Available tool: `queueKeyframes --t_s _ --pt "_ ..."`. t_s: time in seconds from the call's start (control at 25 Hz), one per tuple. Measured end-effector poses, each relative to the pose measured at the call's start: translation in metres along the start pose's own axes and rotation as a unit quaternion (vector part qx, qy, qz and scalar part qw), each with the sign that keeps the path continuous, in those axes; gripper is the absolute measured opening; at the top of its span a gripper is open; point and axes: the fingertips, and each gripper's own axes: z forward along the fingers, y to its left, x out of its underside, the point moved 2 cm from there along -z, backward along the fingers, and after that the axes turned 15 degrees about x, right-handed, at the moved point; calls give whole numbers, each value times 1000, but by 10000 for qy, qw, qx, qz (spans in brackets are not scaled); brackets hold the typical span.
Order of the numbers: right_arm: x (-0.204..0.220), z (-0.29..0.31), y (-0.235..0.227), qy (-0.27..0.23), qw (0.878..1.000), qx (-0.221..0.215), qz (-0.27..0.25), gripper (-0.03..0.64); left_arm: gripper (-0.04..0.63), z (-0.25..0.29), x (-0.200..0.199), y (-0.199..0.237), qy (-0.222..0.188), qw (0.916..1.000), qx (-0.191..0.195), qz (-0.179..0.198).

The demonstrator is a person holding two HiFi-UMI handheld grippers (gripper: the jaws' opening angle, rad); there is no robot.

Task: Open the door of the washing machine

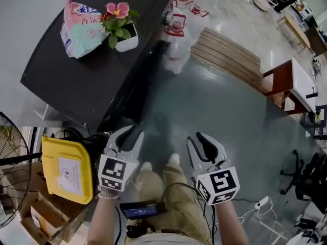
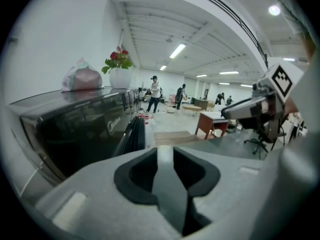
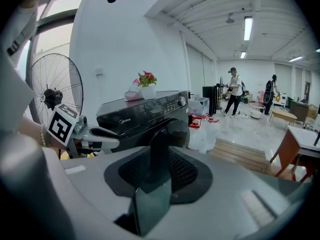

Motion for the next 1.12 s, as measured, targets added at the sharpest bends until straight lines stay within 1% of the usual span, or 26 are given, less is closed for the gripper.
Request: queueKeyframes --t_s 0.16,0.28,0.56,0.72,0.88,1.12 --pt "7 8 -5 39 10000 -76 -22 95 92 13 14 12 37 9998 -143 -121" --pt "10 15 -9 89 9999 -122 -43 94 92 23 26 21 144 9994 -254 -201" --pt "20 35 -18 97 9996 -261 -74 95 92 47 46 39 292 9985 -403 -243" --pt "25 44 -22 84 9994 -318 -90 94 106 61 60 48 327 9977 -509 -302" --pt "32 50 -29 99 9992 -356 -123 95 110 72 77 58 416 9957 -675 -477" --pt "39 57 -36 138 9990 -398 -115 95 110 84 89 70 455 9924 -892 -720"
